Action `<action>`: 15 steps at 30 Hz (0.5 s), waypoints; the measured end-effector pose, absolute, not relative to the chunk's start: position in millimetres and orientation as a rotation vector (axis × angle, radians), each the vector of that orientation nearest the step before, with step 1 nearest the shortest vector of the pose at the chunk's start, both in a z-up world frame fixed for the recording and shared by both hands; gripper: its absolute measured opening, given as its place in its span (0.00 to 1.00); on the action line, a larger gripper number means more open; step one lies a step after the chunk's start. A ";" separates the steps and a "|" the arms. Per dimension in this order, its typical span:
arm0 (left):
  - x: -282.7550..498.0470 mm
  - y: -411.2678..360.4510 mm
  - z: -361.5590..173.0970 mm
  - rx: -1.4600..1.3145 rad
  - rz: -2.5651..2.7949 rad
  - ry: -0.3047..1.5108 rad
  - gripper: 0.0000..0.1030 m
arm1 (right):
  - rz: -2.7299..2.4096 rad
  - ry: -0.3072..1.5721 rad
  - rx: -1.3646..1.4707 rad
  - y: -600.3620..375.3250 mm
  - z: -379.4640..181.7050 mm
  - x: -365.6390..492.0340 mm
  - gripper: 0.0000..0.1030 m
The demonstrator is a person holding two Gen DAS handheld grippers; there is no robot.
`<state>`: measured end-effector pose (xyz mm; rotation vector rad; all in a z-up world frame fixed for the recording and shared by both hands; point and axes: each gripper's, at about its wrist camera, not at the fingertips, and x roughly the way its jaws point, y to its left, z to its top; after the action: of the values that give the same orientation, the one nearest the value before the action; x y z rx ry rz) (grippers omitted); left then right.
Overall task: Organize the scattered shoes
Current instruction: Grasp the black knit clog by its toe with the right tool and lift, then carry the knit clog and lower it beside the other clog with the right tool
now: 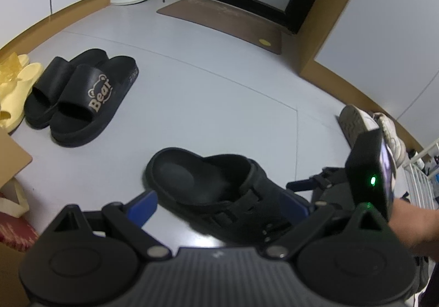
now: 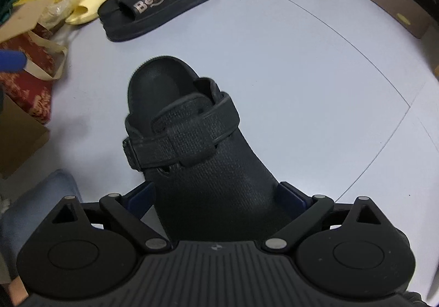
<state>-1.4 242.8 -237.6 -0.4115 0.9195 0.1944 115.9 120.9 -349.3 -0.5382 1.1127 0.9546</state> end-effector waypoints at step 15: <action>-2.0 244.4 -239.5 -0.427 0.193 0.920 0.94 | 0.808 1.178 -0.419 96.2 -338.6 105.0 0.65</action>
<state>-2.0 244.4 -239.5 -0.4271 0.9202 0.1928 105.0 96.2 -338.6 -0.4189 1.1775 0.8080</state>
